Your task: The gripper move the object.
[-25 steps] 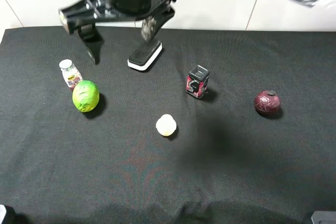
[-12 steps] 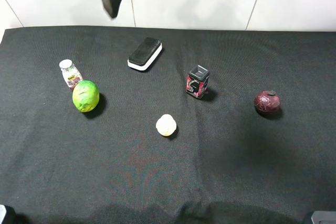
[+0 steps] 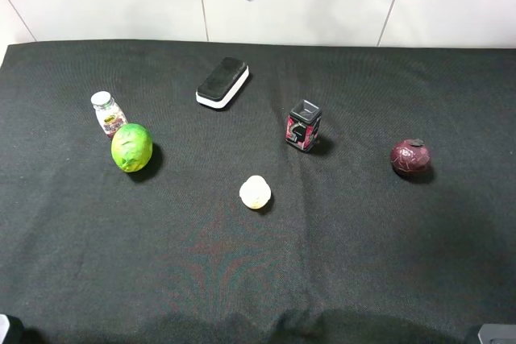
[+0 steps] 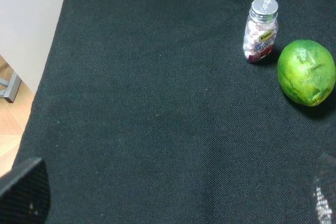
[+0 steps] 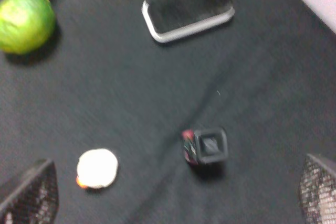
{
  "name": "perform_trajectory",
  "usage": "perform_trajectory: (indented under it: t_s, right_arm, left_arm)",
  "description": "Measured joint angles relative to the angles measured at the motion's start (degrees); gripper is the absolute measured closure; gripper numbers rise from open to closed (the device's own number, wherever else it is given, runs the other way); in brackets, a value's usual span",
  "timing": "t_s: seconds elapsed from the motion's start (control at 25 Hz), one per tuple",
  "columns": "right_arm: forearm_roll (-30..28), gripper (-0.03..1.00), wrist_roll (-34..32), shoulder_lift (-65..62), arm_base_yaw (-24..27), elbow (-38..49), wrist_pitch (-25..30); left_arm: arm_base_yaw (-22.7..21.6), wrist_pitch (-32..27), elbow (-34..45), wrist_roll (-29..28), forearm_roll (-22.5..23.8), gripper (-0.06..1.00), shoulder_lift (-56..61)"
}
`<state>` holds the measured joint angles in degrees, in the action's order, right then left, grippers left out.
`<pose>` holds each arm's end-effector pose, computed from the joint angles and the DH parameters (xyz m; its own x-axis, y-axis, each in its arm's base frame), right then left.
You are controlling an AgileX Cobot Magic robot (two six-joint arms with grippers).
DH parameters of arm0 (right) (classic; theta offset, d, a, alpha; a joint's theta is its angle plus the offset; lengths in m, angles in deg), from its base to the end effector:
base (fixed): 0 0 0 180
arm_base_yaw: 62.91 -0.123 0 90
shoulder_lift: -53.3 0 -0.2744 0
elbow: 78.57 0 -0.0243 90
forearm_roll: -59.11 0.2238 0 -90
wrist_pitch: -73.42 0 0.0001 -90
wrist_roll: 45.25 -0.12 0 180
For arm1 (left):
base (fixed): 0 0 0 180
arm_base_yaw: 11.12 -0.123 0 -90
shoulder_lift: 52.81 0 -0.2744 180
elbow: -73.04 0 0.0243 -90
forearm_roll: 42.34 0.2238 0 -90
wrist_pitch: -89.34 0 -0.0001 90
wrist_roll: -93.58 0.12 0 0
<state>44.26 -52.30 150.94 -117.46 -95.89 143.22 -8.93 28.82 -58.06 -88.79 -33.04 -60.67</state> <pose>0.2045 0.2375 0.3562 -0.5222 -0.6804 -0.5141 -0.7036 0.6844 -0.1910 0.0085 0.0166 0.2496 -0.4560 0.0561 -0.8882 -0.0697 0.9927 0.0985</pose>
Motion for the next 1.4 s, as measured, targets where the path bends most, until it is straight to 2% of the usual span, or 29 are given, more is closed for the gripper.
perform_trajectory:
  t_s: [0.24, 0.76, 1.4]
  right_arm:
    - [-2.14, 0.27, 0.0, -7.37, 0.0, 9.59, 0.0]
    - [-2.32, 0.27, -1.04, -18.84, 0.0, 28.47, -0.1]
    - [-1.94, 0.27, -1.59, -33.24, 0.0, 39.19, -0.08]
  left_arm:
    - [0.0, 0.0, 0.0, 0.0, 0.0, -0.05, 0.0]
    - [0.0, 0.0, 0.0, 0.0, 0.0, -0.05, 0.0]
    - [0.0, 0.0, 0.0, 0.0, 0.0, -0.05, 0.0]
